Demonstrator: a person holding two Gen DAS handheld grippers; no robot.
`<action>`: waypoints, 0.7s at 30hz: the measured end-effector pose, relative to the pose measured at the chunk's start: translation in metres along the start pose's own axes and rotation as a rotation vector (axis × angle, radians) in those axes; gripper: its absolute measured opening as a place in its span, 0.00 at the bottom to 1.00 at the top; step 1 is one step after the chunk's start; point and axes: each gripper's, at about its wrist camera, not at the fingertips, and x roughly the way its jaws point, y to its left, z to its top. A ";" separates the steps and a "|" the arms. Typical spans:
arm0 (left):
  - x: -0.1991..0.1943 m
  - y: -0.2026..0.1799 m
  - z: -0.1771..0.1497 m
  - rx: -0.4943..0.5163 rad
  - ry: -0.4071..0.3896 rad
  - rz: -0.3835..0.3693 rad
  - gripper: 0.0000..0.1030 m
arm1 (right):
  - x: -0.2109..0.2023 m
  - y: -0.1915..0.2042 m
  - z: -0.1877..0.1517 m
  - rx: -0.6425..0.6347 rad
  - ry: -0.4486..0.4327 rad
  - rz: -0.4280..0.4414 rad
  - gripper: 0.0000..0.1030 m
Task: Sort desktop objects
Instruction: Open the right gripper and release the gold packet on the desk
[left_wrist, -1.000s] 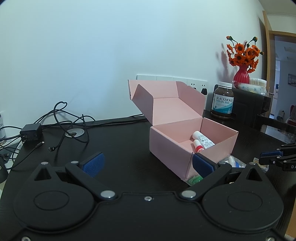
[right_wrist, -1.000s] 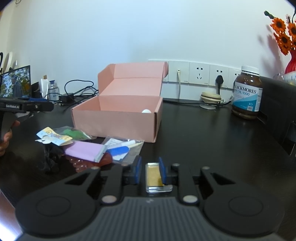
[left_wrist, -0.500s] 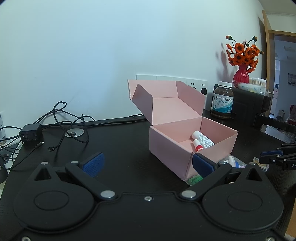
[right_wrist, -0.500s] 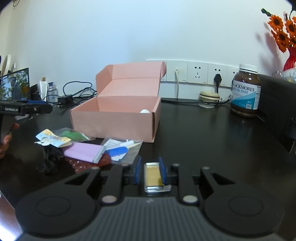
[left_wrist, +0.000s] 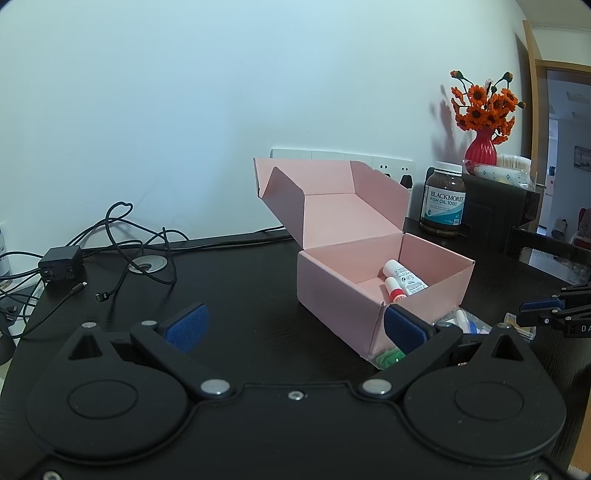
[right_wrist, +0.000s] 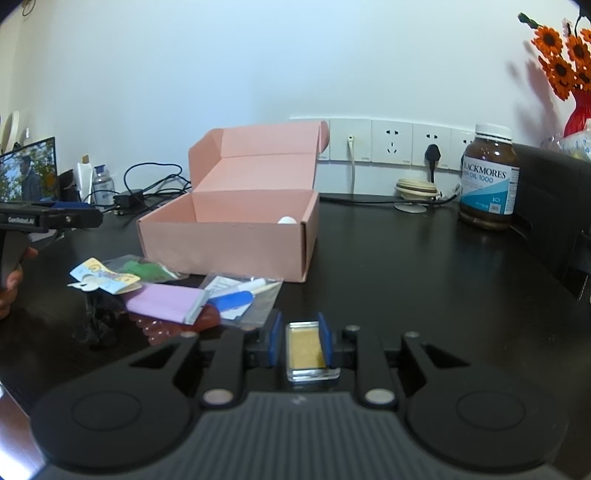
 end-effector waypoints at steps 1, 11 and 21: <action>0.000 0.000 0.000 0.000 0.000 0.000 1.00 | 0.000 0.000 0.000 0.001 0.000 0.000 0.24; 0.000 0.000 0.000 0.000 0.003 -0.001 1.00 | -0.003 0.000 0.001 0.006 -0.016 -0.011 0.53; 0.001 0.000 0.000 0.000 0.004 -0.002 1.00 | -0.008 -0.003 0.004 0.039 -0.034 0.000 0.81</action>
